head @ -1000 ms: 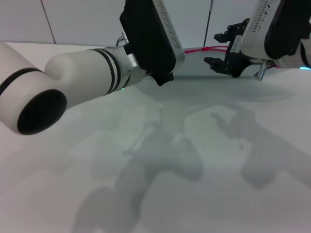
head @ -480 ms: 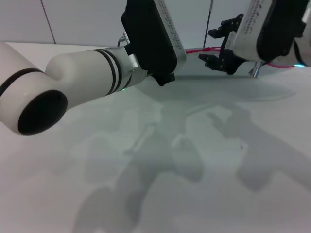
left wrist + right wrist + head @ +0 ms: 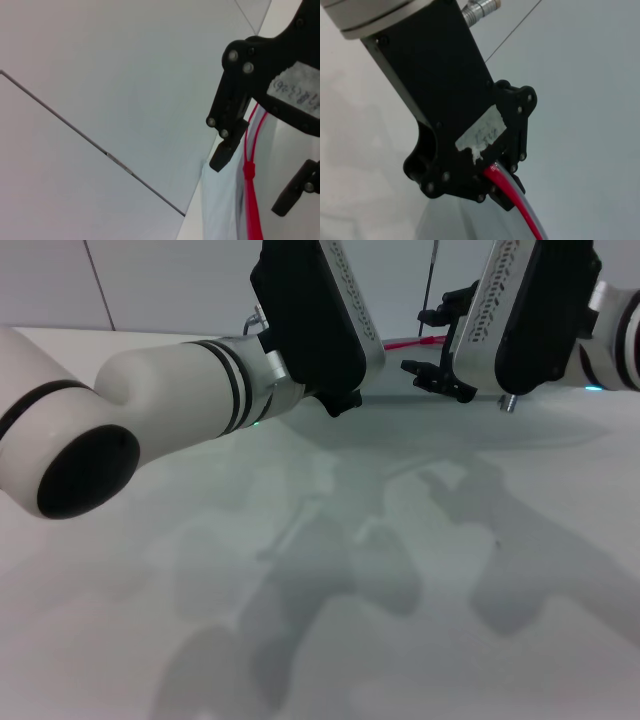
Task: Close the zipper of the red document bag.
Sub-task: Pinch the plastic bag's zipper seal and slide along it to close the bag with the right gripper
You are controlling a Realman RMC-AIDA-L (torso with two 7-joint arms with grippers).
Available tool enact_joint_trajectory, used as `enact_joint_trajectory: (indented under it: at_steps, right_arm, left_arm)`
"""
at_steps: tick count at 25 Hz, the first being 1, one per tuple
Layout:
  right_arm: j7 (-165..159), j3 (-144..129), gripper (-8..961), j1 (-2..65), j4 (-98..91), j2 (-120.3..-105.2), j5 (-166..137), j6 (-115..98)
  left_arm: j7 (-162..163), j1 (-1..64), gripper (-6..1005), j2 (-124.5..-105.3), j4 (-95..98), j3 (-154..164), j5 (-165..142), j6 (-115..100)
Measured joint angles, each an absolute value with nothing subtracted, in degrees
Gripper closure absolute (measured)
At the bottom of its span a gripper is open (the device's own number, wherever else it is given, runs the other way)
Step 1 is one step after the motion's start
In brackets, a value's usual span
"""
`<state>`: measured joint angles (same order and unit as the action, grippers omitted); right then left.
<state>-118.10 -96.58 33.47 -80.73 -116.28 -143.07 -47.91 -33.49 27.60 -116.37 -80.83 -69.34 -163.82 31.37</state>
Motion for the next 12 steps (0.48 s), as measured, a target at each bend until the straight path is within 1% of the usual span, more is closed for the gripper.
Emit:
enact_joint_trajectory:
  at_steps: [12]
  right_arm:
    - [-117.98, -96.78, 542, 33.57, -80.32, -116.19, -143.18, -47.41]
  left_arm:
    - [-33.49, 27.60, 943, -116.37, -81.30, -69.25, -163.83, 31.48]
